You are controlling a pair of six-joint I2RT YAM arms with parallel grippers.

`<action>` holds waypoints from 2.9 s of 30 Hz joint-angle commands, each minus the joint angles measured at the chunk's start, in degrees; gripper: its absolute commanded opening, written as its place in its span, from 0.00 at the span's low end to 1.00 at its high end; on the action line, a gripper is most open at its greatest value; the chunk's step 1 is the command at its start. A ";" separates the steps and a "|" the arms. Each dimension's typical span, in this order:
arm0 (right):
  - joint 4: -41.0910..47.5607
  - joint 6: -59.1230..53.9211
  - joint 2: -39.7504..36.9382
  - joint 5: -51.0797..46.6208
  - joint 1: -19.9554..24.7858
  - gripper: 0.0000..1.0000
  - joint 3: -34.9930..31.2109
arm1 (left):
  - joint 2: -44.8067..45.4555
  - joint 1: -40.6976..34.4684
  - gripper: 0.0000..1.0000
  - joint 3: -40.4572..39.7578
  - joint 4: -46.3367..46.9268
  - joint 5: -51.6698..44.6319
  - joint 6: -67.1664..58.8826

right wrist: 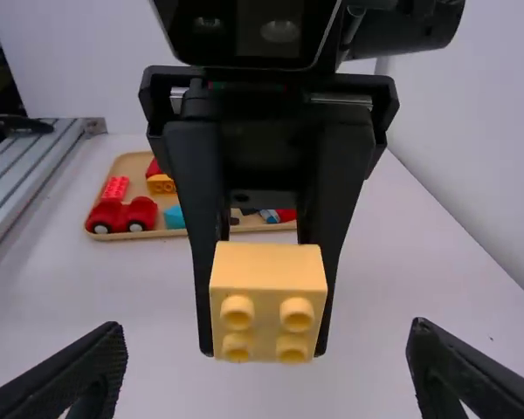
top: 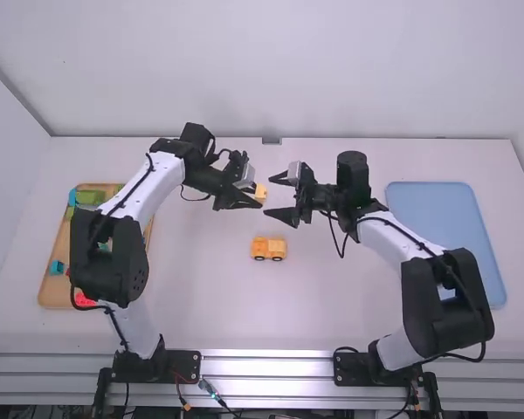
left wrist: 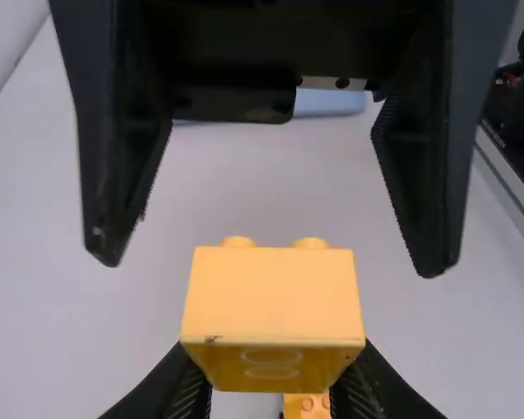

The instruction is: Assemble lego blocks to make yellow taxi

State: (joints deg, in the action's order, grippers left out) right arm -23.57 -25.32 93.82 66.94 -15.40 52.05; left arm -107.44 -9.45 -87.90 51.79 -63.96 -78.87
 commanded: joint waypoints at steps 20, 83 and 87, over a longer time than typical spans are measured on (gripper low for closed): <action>-1.07 5.97 -0.48 -0.55 -0.94 0.65 1.57 | 2.14 -1.81 0.02 5.81 -8.41 -6.23 -0.68; 33.22 -1.99 0.83 -45.97 -11.30 0.32 11.41 | 21.66 0.33 0.99 29.77 -41.33 56.39 64.57; 35.78 -2.36 7.04 -45.79 -13.33 0.32 16.24 | 33.81 1.88 0.99 39.58 -47.93 66.40 71.36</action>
State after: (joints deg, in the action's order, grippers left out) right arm 10.72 -27.05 96.36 22.22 -27.42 63.96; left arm -79.59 -8.80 -52.66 5.23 -6.87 -15.59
